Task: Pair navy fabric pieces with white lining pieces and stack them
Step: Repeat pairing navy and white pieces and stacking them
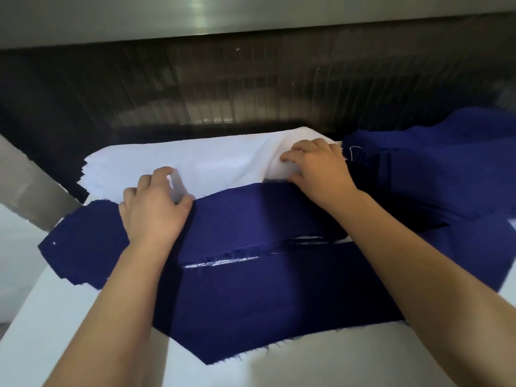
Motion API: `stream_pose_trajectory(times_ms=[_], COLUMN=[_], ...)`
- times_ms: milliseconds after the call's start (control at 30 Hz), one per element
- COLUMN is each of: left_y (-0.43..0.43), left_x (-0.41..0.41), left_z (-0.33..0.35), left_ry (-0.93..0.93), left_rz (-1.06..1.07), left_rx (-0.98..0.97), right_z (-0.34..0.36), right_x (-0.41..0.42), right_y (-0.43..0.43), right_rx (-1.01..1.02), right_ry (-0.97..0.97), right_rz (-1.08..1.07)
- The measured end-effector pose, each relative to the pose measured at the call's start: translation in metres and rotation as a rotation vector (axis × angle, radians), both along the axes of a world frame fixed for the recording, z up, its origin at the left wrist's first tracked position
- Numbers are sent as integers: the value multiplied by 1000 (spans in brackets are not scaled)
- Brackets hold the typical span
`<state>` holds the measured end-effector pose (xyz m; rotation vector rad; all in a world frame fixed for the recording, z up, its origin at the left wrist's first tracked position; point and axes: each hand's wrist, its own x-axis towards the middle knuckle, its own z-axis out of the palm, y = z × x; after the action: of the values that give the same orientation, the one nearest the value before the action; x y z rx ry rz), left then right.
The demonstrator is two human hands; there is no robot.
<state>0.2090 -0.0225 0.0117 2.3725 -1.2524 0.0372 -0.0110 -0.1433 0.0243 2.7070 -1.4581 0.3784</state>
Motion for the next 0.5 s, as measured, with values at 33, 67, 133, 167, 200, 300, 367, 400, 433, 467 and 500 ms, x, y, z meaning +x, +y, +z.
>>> stream_pose_trajectory(times_ms=[33, 67, 133, 167, 200, 300, 367, 400, 433, 467, 500], left_y=[-3, -6, -12, -13, -15, -16, -16, -15, -15, -14, -13], left_x=[2, 3, 6, 8, 11, 13, 13, 13, 13, 13, 13], left_z=[1, 1, 1, 0, -2, -7, -8, -8, -7, -6, -4], left_ry=[-2, -5, -6, -12, -22, -25, -22, -28, -37, -44, -44], left_rz=[3, -3, -35, -55, -73, -92, -85, -78, -70, -62, -50], left_rx=[-3, -12, -37, -43, -47, -86, -130, -145, -152, -157, -164], right_z=[-1, -2, -2, -3, -3, -3, -2, -1, 0, 1, 3], right_x=[0, 0, 0, 0, 0, -1, -4, -5, -6, -9, -11], right_y=[0, -1, -2, -2, -2, -3, -4, -4, -2, -1, 1], right_rx=[-7, -19, -52, -67, -77, -75, -89, -106, -126, -145, -162], right_ry=[-9, -23, -61, -78, -95, -155, -165, -163, -167, -177, -189], right_rz=[1, -4, -35, -51, -64, -81, -89, -94, -100, -106, -110])
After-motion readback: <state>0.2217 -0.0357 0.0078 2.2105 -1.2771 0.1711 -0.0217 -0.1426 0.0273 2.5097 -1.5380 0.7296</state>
